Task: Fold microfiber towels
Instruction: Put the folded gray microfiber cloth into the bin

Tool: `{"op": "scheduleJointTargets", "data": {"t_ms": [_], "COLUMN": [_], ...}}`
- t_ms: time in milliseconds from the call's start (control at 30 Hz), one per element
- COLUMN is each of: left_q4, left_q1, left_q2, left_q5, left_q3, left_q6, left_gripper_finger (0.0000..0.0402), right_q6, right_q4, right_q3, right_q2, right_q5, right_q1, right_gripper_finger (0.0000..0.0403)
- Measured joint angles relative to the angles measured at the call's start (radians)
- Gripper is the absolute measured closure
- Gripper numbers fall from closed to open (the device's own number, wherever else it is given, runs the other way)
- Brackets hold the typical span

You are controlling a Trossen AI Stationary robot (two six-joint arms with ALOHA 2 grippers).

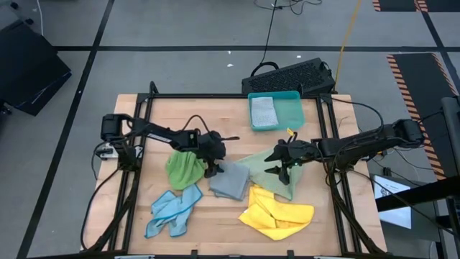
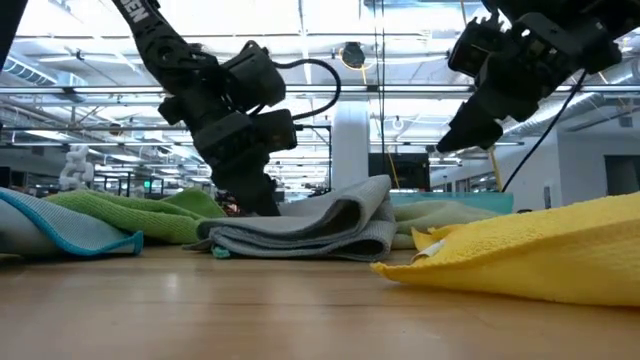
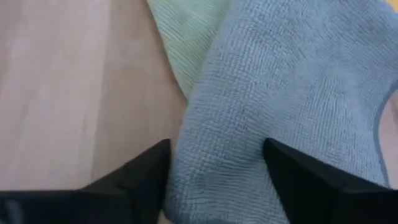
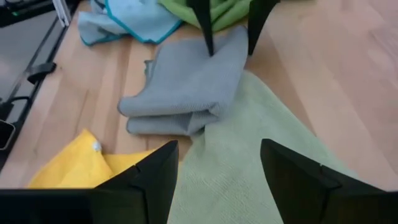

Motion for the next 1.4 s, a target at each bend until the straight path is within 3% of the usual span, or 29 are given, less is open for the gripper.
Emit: {"op": "scheduleJointTargets", "data": {"t_ms": [267,333,467,633,933,1200,1400], "left_q4": [-0.058,-0.064,-0.035,-0.011,-0.003,0.005,0.006], "left_q1": [-0.053,-0.070,-0.123,-0.189,-0.298,-0.332,-0.355], "left_q2": [-0.079,-0.103,-0.131,-0.134,-0.134,-0.134,-0.134], "left_q5": [-0.158,-0.179,-0.246,-0.299,-0.450,-0.472,-0.504], "left_q3": [0.001,0.000,0.001,0.001,0.001,0.001,0.001], "left_q6": [-0.025,-0.041,-0.060,-0.112,-0.169,-0.169,-0.168], "left_gripper_finger": [0.0362,0.0389,0.0384,0.0395,0.0396,0.0396,0.0394], "right_q6": [0.066,0.085,0.130,0.117,0.031,0.000,-0.010], "right_q4": [0.194,0.272,0.472,0.436,0.287,0.286,0.249], "right_q3": [0.000,0.000,0.004,0.124,0.321,0.424,0.443], "right_q2": [0.125,0.176,0.293,0.395,0.565,0.701,0.721], "right_q5": [0.032,0.037,0.060,0.090,-0.164,-0.157,-0.192], "right_q1": [0.016,0.025,0.032,0.002,-0.019,-0.023,-0.022], "right_gripper_finger": [0.0185,0.0185,0.0185,0.0168,0.0128,0.0157,0.0209]}}
